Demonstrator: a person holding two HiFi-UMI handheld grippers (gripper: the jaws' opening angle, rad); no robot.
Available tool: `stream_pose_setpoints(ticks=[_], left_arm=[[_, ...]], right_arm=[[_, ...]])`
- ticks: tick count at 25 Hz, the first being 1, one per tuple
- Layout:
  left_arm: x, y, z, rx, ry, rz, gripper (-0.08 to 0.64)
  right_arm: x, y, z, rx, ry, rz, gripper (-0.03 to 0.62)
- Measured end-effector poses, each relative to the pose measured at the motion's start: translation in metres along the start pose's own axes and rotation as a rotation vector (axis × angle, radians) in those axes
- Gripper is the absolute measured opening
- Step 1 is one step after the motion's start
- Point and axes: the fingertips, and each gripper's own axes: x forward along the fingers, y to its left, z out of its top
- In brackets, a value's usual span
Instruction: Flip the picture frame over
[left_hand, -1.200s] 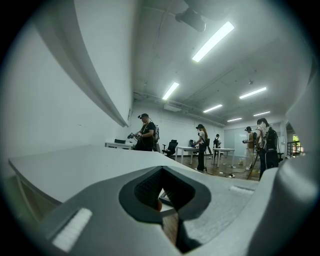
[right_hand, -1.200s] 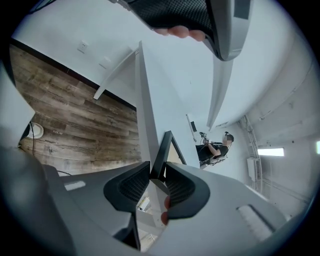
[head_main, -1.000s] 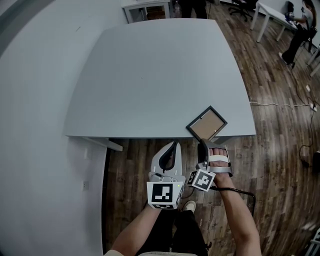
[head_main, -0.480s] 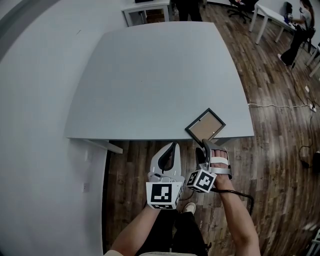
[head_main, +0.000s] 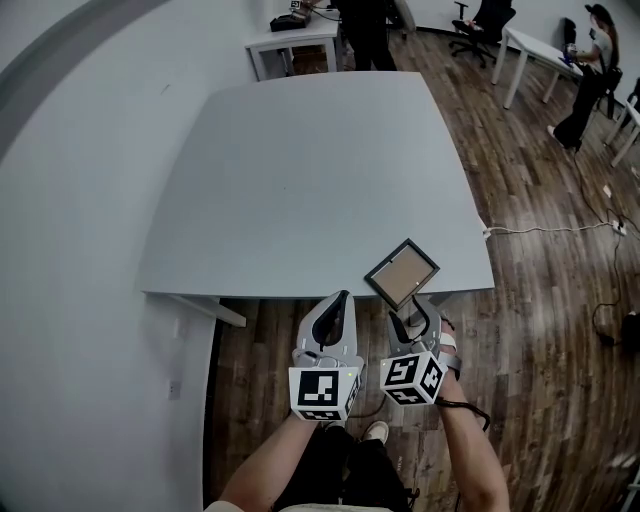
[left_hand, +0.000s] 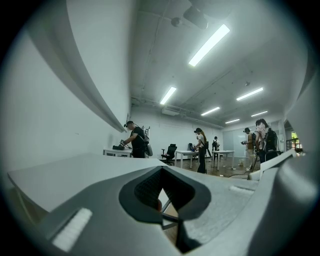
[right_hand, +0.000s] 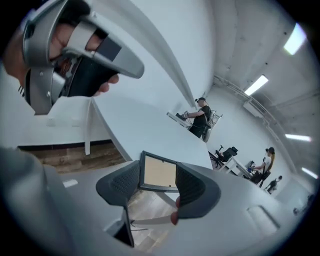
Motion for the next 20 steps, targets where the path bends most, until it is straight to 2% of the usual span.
stream_pose_setpoints(ticks=[8, 12, 16, 20], left_arm=[[-0.003, -0.002, 0.037, -0.012, -0.022, 0.006, 0.000], [-0.008, -0.004, 0.050, -0.008, -0.028, 0.003, 0.000], [-0.017, -0.010, 0.065, 0.000, -0.034, -0.010, 0.000], [-0.021, -0.015, 0.073, -0.001, -0.039, -0.017, 0.000]], right_arm=[[-0.052, -0.068, 0.033, 0.322, -0.140, -0.064, 0.230], [-0.081, -0.100, 0.044, 0.451, -0.212, -0.109, 0.212], [-0.115, -0.127, 0.049, 0.556, -0.282, -0.169, 0.180], [-0.137, -0.142, 0.047, 0.614, -0.311, -0.214, 0.147]])
